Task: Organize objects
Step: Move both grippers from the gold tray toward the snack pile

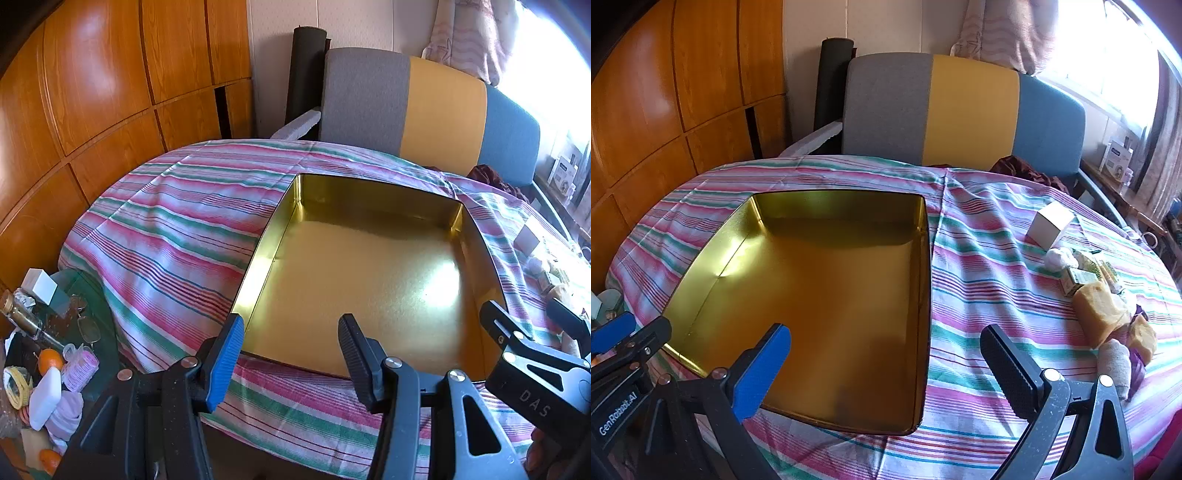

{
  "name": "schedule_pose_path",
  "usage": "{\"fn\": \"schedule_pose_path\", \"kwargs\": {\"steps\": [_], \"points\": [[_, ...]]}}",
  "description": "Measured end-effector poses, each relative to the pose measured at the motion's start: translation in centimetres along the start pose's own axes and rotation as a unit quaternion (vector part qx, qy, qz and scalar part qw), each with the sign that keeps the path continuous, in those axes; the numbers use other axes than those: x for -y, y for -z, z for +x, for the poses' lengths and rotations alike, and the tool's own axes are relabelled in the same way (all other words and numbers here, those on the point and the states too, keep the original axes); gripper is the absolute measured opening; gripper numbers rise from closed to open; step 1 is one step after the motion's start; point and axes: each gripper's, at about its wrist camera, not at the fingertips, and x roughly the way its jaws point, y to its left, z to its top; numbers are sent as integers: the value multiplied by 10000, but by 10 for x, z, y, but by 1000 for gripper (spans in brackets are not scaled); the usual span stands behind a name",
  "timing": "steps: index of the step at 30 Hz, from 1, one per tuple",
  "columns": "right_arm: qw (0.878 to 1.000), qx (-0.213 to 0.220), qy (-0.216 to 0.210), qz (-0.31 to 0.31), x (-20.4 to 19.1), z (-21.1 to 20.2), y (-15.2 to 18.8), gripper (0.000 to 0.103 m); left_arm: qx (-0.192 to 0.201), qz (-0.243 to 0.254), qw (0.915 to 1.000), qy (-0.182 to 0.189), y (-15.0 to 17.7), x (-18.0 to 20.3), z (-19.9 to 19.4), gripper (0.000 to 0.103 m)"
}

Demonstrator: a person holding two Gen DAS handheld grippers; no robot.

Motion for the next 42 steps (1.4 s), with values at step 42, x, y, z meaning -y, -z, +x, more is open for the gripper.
{"fn": "schedule_pose_path", "kwargs": {"steps": [42], "points": [[9653,-424,1129,2314,329,-56,72,79,22,1352,9704,2002,52,108,-38,54]]}}
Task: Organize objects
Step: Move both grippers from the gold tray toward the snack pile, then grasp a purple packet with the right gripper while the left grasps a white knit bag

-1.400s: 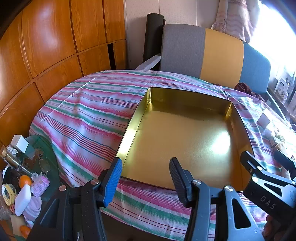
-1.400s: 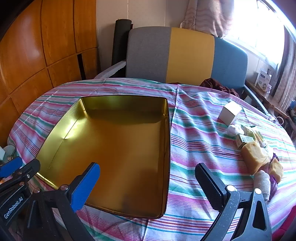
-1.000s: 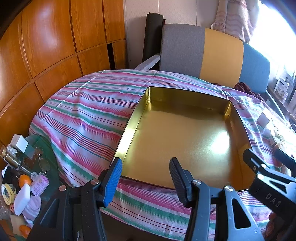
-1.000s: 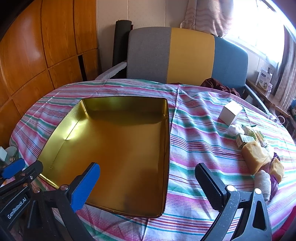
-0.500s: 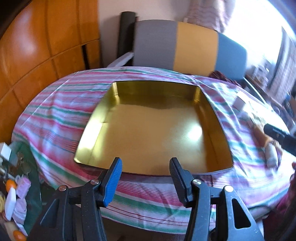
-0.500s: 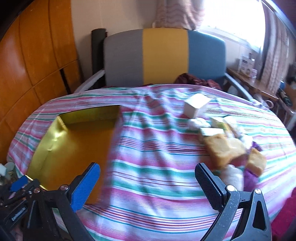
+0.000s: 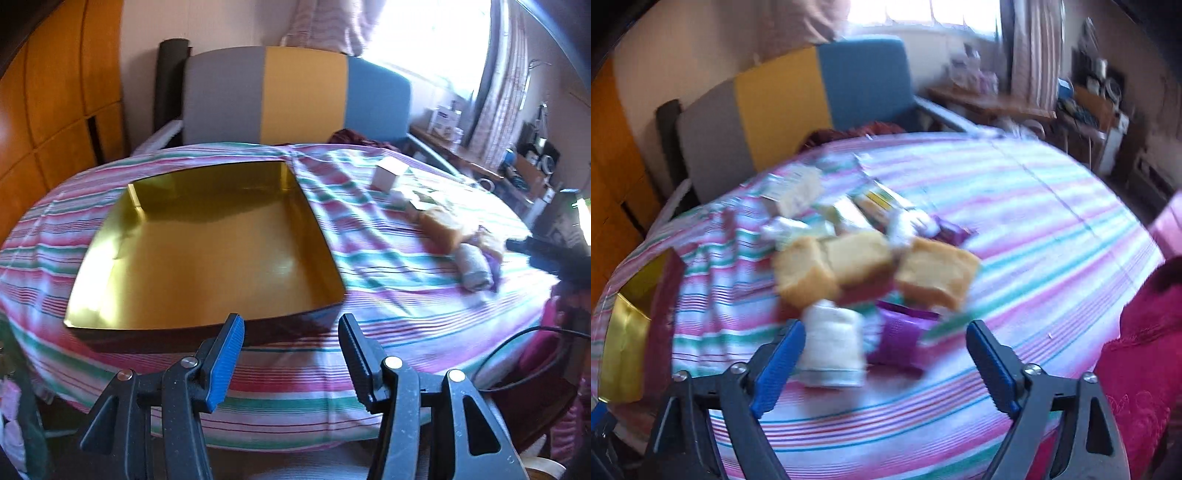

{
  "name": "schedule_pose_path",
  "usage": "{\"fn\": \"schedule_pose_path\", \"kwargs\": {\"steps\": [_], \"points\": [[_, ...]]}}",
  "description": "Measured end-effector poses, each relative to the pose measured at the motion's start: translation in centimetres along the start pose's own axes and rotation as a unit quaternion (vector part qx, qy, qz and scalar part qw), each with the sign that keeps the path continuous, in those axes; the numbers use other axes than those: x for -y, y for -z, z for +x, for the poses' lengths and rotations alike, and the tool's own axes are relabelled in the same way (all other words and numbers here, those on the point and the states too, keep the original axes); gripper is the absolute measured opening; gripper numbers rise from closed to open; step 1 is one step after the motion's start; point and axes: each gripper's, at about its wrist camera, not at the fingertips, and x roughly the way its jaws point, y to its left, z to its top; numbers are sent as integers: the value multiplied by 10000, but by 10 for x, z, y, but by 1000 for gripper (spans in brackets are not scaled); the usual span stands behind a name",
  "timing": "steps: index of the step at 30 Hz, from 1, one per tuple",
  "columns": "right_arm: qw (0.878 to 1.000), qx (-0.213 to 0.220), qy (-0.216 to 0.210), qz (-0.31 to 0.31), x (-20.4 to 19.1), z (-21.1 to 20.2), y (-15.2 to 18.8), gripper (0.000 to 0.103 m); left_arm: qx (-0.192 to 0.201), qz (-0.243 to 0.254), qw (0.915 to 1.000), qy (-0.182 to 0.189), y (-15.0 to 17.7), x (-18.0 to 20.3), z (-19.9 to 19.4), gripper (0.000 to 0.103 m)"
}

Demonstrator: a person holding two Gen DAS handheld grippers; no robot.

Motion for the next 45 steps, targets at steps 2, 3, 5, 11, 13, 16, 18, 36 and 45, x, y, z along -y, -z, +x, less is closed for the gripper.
{"fn": "schedule_pose_path", "kwargs": {"steps": [2,3,5,11,13,16,18,36,45], "points": [[9996,-243,-54,-139,7,13,-2,66,-34,28,9999,112,0,10,1,54],[9993,-311,-64,-184,7,17,-1,64,-50,61,9998,184,0,15,2,54],[9982,-473,-168,-316,6,28,-2,63,-85,138,9996,225,-1,23,5,54],[9941,-964,-396,-306,12,59,1,53,-113,460,9988,158,-3,49,5,54],[9927,-1059,-526,-237,16,66,-1,41,-109,557,9983,151,-5,56,4,54],[9890,-1269,-746,-121,27,73,-7,35,-133,630,9976,249,-12,64,5,54],[9884,-1327,-712,-211,30,74,-12,35,-167,670,9971,327,-17,70,8,54],[9873,-1067,-1177,-89,53,68,-17,35,-1009,764,9756,1793,-60,184,103,81],[9863,-962,-1300,326,67,63,-21,35,-1270,953,9678,1955,-71,243,158,83]]}}
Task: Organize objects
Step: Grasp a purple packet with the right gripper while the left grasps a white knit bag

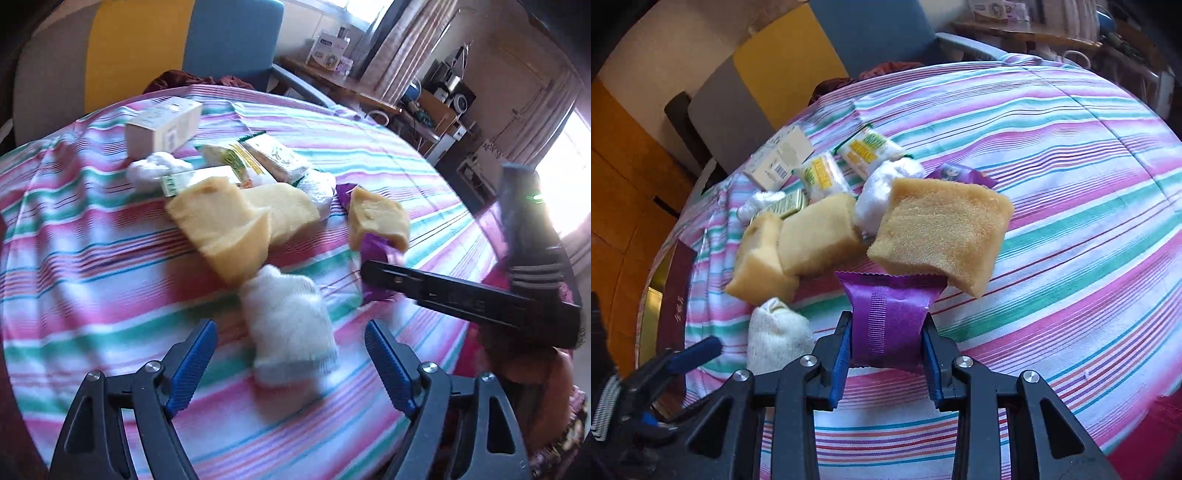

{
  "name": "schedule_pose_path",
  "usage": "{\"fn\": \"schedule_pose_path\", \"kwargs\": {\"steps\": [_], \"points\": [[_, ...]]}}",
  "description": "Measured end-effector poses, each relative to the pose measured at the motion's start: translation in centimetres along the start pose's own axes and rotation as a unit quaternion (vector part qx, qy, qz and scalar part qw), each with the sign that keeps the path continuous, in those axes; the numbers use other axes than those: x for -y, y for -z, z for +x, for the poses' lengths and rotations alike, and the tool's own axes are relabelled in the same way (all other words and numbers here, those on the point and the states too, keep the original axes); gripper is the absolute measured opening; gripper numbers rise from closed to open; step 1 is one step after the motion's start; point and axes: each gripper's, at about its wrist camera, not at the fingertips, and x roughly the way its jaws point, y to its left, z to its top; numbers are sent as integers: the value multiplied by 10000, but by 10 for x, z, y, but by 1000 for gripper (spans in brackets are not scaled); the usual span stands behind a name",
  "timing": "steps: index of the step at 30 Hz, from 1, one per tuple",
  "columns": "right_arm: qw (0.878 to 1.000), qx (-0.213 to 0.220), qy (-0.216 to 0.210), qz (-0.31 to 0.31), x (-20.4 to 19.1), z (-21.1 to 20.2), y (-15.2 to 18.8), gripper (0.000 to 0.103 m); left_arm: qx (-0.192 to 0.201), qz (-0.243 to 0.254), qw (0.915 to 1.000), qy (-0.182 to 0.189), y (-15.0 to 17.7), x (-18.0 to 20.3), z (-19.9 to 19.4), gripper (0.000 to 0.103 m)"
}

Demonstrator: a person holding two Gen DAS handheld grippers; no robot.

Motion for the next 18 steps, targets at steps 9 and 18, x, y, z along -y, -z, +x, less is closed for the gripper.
{"fn": "schedule_pose_path", "kwargs": {"steps": [9,18], "points": [[9999,-70,-51,101,3,4,-2,35,-63,373,9988,-320,8,7,27,59],[9994,-47,-345,-52,-5,4,-2,35,125,81,9994,315,26,-18,16,53]]}}
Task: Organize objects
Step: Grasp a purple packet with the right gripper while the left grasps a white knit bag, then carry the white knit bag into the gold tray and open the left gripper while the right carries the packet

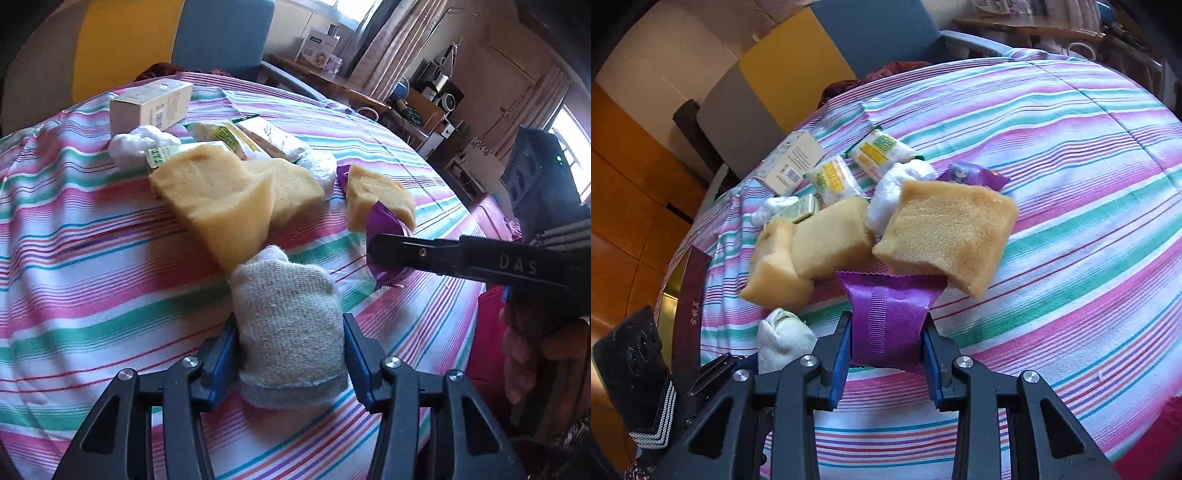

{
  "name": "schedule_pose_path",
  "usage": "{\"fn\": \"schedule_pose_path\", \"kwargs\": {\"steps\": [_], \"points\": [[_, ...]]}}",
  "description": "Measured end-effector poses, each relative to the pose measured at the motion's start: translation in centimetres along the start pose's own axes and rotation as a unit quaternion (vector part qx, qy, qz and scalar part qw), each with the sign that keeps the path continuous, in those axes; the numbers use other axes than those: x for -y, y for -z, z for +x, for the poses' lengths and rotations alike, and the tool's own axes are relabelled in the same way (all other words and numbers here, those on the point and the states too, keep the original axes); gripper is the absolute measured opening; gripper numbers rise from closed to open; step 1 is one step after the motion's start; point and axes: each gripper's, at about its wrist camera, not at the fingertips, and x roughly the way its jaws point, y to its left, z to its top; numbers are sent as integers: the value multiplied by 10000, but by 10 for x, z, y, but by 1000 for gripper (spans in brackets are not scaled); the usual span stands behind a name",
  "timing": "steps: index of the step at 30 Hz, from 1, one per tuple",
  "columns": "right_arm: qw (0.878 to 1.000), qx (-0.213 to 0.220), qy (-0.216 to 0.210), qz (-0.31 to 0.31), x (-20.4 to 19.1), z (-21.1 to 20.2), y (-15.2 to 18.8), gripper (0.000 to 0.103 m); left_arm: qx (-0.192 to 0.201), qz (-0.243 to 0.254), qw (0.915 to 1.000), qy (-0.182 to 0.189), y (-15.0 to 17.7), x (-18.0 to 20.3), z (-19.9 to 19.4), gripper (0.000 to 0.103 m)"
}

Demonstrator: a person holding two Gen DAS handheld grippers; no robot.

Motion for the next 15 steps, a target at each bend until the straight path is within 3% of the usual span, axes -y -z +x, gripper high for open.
{"fn": "schedule_pose_path", "kwargs": {"steps": [8,15], "points": [[9990,25,-44,-448,-17,2,2,35,181,-170,9997,-28,13,-19,-20,52],[9952,-399,-520,-723,-32,16,10,35,550,-302,9980,-121,27,-33,-53,52]]}}
